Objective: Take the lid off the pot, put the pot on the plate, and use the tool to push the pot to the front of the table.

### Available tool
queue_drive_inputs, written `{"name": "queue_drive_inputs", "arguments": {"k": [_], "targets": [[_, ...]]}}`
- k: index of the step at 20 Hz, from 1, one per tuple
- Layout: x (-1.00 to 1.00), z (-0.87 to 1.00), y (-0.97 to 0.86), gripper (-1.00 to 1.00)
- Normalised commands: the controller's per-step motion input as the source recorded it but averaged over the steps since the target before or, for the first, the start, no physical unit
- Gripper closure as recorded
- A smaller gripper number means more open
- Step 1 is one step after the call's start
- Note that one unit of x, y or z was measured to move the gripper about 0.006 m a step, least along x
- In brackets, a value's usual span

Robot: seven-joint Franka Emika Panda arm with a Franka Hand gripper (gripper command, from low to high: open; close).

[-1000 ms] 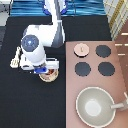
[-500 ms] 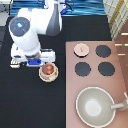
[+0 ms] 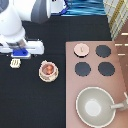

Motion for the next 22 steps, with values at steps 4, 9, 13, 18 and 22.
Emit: {"name": "queue_drive_inputs", "arguments": {"k": [4,9,13,18,22], "targets": [[-0.30,0.36,-0.64,-1.00],[-0.46,-0.05,-0.66,-1.00],[-0.69,-0.58,-0.60,-1.00],[-0.82,-0.85,-0.62,-1.00],[-0.80,-0.96,-0.59,-1.00]]}}
